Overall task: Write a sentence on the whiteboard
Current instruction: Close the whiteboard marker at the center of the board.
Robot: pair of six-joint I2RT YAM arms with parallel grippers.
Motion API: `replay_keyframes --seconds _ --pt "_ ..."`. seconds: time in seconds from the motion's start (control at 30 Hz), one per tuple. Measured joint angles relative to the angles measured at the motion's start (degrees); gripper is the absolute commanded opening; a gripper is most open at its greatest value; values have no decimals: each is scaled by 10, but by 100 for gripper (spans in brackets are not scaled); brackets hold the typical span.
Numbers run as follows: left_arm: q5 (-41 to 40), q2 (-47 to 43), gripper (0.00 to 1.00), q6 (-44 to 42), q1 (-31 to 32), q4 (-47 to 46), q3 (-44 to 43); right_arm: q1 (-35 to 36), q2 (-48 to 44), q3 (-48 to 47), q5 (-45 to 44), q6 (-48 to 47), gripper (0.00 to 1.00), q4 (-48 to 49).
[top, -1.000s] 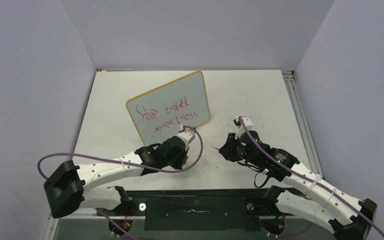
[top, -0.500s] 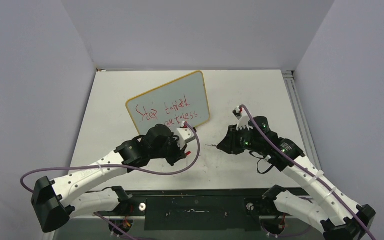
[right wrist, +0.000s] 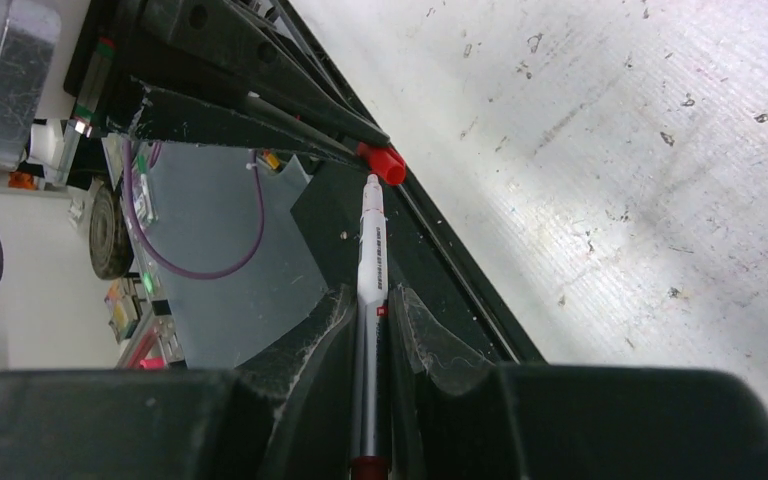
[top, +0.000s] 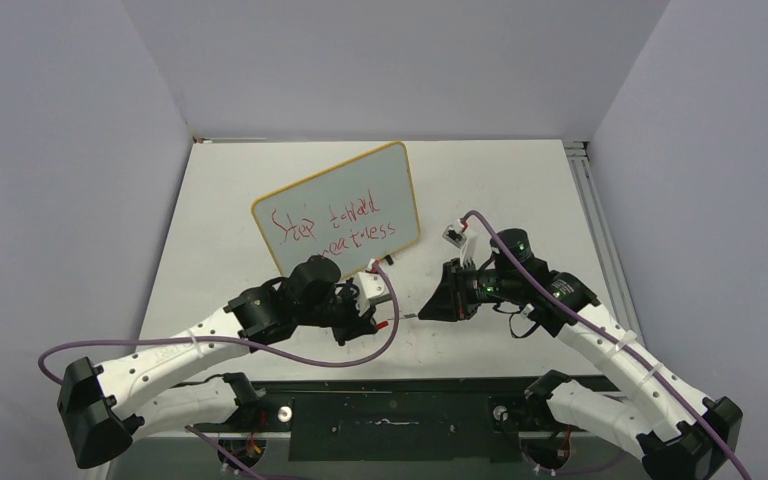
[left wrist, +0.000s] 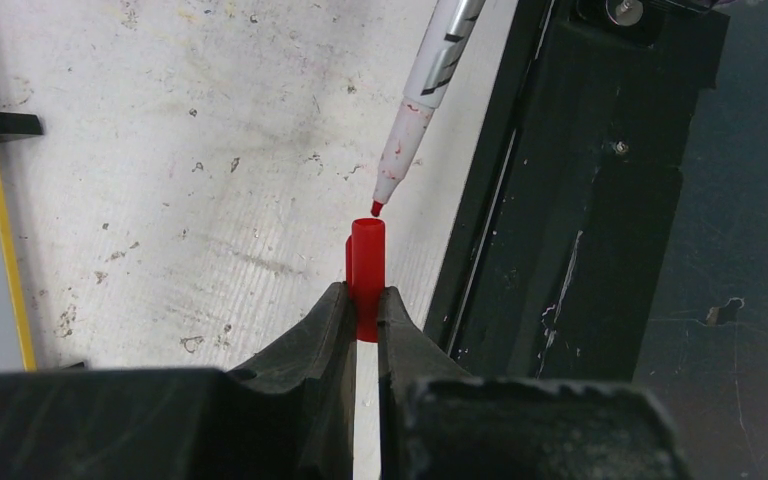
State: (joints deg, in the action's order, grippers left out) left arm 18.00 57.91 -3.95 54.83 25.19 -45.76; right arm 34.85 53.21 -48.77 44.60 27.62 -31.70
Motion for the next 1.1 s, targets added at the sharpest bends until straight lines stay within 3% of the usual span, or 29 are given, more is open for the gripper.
replay_keyframes --seconds 1.1 --pt "11 -3 0 -10 4 1 4 -8 8 20 25 -32 5 -7"
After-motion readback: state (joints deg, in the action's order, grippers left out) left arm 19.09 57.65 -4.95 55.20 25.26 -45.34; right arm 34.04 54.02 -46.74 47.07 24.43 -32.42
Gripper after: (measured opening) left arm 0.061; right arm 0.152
